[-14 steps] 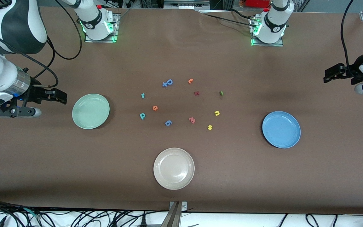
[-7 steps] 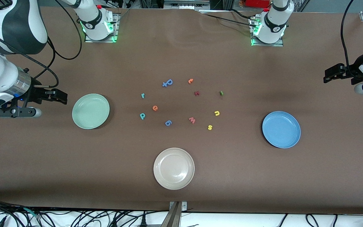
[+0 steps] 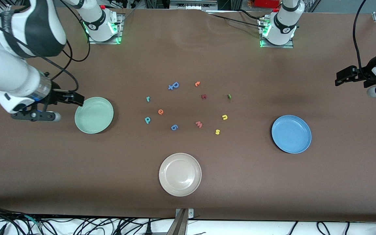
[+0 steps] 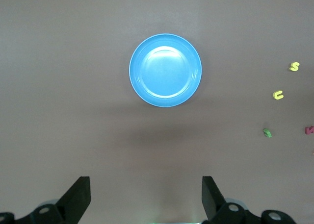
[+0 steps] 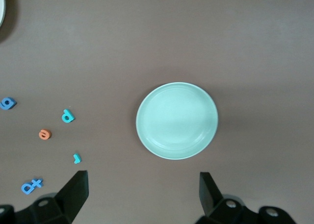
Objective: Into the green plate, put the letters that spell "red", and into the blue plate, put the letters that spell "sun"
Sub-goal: 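Move the right gripper past the green plate toward the letters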
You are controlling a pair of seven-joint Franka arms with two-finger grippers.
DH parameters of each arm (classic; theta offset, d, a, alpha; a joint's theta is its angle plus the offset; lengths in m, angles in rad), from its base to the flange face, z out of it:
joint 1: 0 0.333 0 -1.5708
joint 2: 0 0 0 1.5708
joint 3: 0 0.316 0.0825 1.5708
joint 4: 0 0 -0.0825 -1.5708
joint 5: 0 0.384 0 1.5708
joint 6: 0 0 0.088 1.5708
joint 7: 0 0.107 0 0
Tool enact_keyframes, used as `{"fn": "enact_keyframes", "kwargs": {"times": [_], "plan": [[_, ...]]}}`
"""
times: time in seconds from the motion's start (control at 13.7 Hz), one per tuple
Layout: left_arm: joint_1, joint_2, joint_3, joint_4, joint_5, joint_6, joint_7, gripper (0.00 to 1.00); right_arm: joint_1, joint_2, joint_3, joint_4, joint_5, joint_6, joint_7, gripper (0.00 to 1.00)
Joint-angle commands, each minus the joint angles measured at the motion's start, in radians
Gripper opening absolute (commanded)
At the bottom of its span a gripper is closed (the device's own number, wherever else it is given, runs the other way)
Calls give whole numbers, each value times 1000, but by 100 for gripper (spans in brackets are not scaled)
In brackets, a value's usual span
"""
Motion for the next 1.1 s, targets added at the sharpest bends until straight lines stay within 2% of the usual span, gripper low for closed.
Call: {"fn": "enact_keyframes", "kwargs": {"times": [0.0, 0.44, 0.8, 1.02], "plan": [[-3, 12, -2, 30, 12, -8, -1, 100, 41, 44, -2, 10, -8, 31, 22, 100], [-3, 12, -2, 30, 12, -8, -1, 100, 102, 111, 1, 4, 5, 80, 96, 100], [-4, 12, -2, 30, 12, -8, -1, 100, 217, 234, 1, 4, 5, 221, 222, 99], [-4, 12, -2, 30, 12, -8, -1, 100, 228, 295, 15, -4, 19, 262, 224, 99]]}}
